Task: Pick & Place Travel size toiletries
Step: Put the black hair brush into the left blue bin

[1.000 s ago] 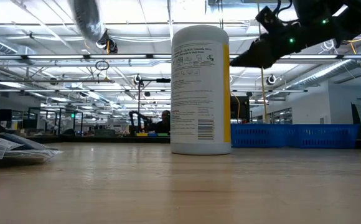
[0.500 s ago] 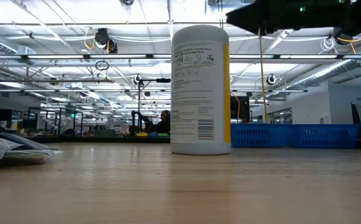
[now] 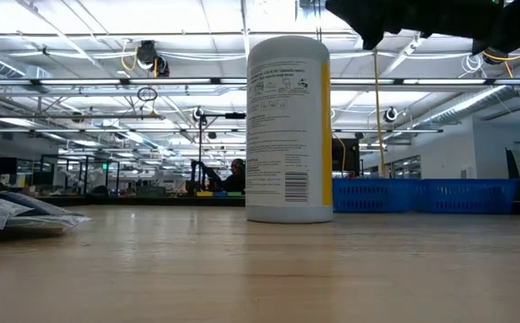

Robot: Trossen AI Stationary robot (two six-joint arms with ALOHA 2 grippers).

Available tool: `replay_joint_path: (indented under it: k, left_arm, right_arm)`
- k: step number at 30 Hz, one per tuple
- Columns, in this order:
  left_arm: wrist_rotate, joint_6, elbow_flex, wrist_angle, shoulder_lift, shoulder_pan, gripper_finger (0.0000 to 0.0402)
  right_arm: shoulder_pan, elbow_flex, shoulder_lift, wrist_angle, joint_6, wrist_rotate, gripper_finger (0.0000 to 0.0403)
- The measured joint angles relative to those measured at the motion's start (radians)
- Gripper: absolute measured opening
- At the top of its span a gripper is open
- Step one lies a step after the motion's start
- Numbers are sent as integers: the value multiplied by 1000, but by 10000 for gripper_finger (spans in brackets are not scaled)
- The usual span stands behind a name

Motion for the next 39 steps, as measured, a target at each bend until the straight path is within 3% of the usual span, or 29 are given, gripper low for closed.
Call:
replay_joint_path:
  k: [5, 13, 18, 27, 35, 39]
  left_arm:
    - [197, 69, 0, 84, 15, 58, 0]
    - [333, 186, 0, 213, 101, 115, 0]
    - [362, 269, 0, 292, 143, 126, 0]
    - [404, 273, 0, 317, 179, 159, 0]
    - [443, 251, 0, 320, 179, 172, 0]
    - [445, 247, 0, 316, 179, 177, 0]
  right_arm:
    - [0, 0, 17, 54, 64, -95, 201]
    - [-7, 1, 58, 126, 180, -203, 201]
    - [-7, 1, 100, 180, 225, -262, 201]
    - [-5, 1, 180, 278, 258, -360, 201]
    - [-5, 1, 211, 305, 257, -358, 199]
    - [-5, 1, 221, 323, 255, -358, 178]
